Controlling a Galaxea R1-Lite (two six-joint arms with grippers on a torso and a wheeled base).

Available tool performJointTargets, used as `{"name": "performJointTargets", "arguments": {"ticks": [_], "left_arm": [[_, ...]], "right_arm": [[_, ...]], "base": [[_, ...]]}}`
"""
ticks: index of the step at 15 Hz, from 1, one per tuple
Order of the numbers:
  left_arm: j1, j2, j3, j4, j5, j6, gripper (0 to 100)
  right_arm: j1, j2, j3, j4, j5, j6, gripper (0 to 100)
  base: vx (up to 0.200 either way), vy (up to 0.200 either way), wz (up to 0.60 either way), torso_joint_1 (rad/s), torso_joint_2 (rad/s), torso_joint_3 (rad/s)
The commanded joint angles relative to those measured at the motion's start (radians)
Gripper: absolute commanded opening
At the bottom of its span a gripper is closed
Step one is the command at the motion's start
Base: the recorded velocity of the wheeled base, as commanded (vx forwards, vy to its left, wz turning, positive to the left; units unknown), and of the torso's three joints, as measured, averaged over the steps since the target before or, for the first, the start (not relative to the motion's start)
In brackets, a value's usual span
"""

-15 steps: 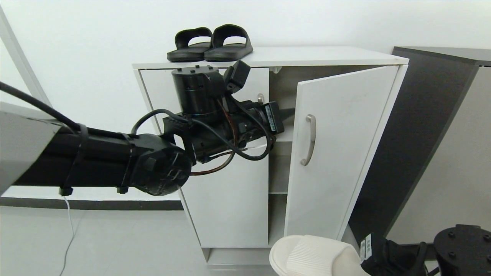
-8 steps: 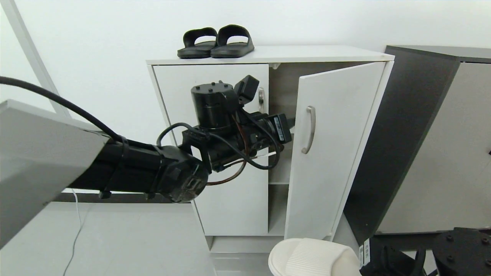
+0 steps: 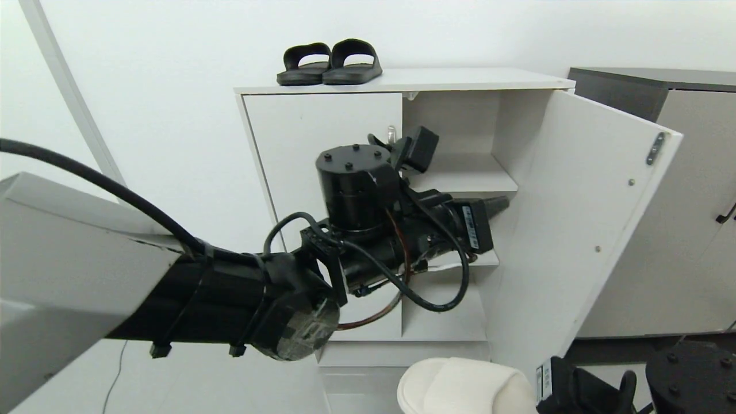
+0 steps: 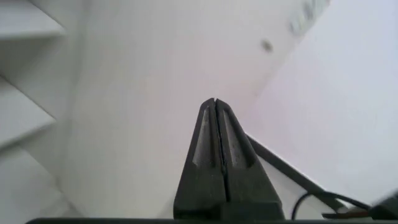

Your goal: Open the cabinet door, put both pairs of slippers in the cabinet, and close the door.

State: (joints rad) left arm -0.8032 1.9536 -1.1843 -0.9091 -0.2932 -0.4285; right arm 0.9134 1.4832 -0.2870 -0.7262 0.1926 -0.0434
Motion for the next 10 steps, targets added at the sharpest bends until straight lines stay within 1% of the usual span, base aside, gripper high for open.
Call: {"name": "performJointTargets", "arguments": {"ticks": [1,2,3,4,5,6,7,8,9,10], "left_arm": [[0.093,-0.108,0.031,0.027,0.003,0.001,0],[0.137,-0.205,0.045,0.111,0.008,0.001,0],[0.171,-0.283,0.057,0.196,0.028,0.007,0],[0.219,-0.404,0.064,0.342,0.077,0.033,0],[0.252,-0.493,0.077,0.455,0.132,0.074,0],[0.268,-0.576,0.112,0.524,0.198,0.120,0],[0.269,-0.634,0.146,0.547,0.246,0.151,0],[0.269,-0.743,0.232,0.564,0.344,0.203,0],[0.269,-0.783,0.270,0.566,0.387,0.228,0],[0.269,-0.858,0.353,0.566,0.493,0.290,0]], "right_arm": [[-0.087,0.048,-0.060,0.001,-0.047,0.013,0],[-0.137,0.086,-0.115,0.001,-0.140,0.046,0],[-0.157,0.112,-0.153,-0.001,-0.212,0.083,0],[-0.174,0.160,-0.219,0.001,-0.312,0.149,0],[-0.176,0.213,-0.276,0.001,-0.383,0.195,0],[-0.176,0.264,-0.324,0.001,-0.467,0.220,0],[-0.176,0.301,-0.353,-0.001,-0.528,0.229,0],[-0.176,0.365,-0.403,-0.002,-0.624,0.254,0],[-0.177,0.385,-0.420,-0.002,-0.650,0.263,0],[-0.188,0.416,-0.454,-0.002,-0.688,0.280,0]], "base": [[0.000,0.000,0.00,0.000,0.00,0.000],[0.000,0.000,0.00,0.000,0.00,0.000],[0.000,0.000,0.00,0.000,0.00,0.000],[0.000,0.000,0.00,0.000,0.00,0.000],[0.000,0.000,0.00,0.000,0.00,0.000],[0.000,0.000,0.00,0.000,0.00,0.000],[0.000,0.000,0.00,0.000,0.00,0.000],[0.000,0.000,0.00,0.000,0.00,0.000],[0.000,0.000,0.00,0.000,0.00,0.000],[0.000,0.000,0.00,0.000,0.00,0.000]]}}
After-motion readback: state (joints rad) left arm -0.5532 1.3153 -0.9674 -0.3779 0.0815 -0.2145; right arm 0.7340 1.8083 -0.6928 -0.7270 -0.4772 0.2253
